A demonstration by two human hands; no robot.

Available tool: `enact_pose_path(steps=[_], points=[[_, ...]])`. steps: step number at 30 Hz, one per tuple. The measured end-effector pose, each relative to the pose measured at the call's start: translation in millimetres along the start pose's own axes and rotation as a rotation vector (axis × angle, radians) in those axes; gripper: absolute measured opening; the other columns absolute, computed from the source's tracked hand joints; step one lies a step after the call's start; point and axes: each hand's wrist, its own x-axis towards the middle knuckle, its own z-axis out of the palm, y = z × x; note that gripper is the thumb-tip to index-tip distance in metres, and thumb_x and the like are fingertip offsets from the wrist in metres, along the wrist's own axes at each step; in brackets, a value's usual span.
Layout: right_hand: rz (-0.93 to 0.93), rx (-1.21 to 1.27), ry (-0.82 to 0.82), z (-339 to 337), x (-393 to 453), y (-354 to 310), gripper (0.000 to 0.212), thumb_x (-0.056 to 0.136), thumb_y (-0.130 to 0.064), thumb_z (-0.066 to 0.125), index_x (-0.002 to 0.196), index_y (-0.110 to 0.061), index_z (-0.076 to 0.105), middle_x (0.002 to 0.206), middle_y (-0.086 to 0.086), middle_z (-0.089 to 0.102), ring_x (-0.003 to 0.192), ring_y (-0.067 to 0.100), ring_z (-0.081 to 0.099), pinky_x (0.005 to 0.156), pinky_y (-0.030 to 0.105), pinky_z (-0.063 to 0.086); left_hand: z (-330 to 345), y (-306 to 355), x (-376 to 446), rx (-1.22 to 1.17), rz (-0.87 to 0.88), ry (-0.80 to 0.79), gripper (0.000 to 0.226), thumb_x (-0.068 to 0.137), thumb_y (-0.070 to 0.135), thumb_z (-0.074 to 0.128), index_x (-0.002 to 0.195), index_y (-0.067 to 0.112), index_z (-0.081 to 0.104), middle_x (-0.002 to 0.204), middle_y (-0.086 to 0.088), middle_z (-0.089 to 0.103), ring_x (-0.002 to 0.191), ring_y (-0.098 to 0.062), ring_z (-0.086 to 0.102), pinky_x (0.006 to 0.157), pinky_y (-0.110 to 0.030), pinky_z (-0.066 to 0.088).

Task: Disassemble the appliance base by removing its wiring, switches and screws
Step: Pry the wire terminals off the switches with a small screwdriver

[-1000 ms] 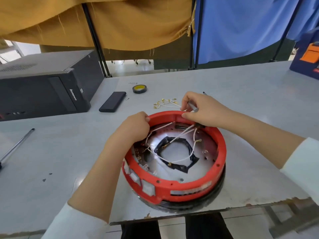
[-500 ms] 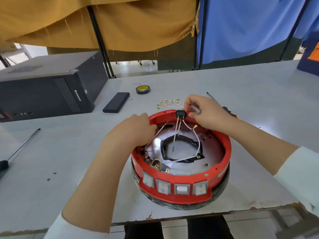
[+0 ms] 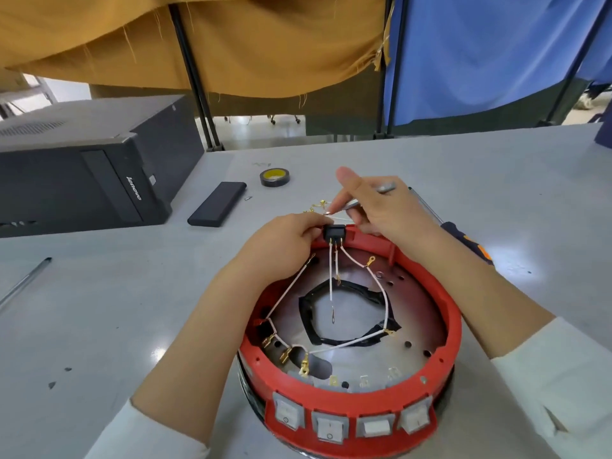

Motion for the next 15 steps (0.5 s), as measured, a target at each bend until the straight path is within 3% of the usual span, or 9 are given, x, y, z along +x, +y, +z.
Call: enact_pose_path(steps=[3, 6, 9, 15], points=[[0.008, 0.052, 0.072, -4.2, 1.7, 3.7, 0.046, 0.096, -0.035, 0.051, 0.065, -0.006, 0.068, 0.039, 0.002, 0.037, 0.032, 0.007, 0.028, 0.035, 0.014, 0.025, -1.2, -3.4, 0.3, -0.017, 0.004, -0.005, 0.036, 0.097, 0.017, 0.043, 0.126, 0.033, 0.056, 0.130, 0.011, 0.057, 0.121, -0.012, 0.048, 0.100, -0.026, 0.035], [0.046, 0.000, 0.010, -1.8, 2.5, 10.1, 0.034, 0.094, -0.030, 0.053, 0.066, -0.012, 0.052, 0.036, 0.000, 0.039, 0.032, 0.010, 0.027, 0.035, 0.015, 0.024, -1.8, -5.7, 1.0, -0.030, -0.002, -0.015, 0.034, 0.096, 0.021, 0.047, 0.126, 0.036, 0.055, 0.128, 0.012, 0.058, 0.118, -0.010, 0.050, 0.099, -0.027, 0.037], [0.025, -0.093, 0.026, -0.4, 3.0, 12.1, 0.040, 0.092, -0.036, 0.057, 0.061, -0.017, 0.039, 0.036, -0.002, 0.042, 0.031, 0.009, 0.030, 0.035, 0.014, 0.027, -2.1, -5.2, -0.2, -0.038, -0.011, -0.021, 0.033, 0.095, 0.026, 0.050, 0.126, 0.038, 0.055, 0.126, 0.014, 0.058, 0.117, -0.008, 0.050, 0.101, -0.029, 0.037], [-0.002, -0.204, 0.053, -0.8, 2.4, 13.6, 0.039, 0.093, -0.035, 0.054, 0.062, -0.016, 0.039, 0.036, -0.004, 0.045, 0.034, 0.007, 0.036, 0.039, 0.013, 0.033, -3.1, -2.4, -1.1, -0.036, -0.018, -0.022, 0.034, 0.094, 0.025, 0.051, 0.125, 0.039, 0.055, 0.124, 0.018, 0.058, 0.115, -0.005, 0.050, 0.099, -0.026, 0.038]])
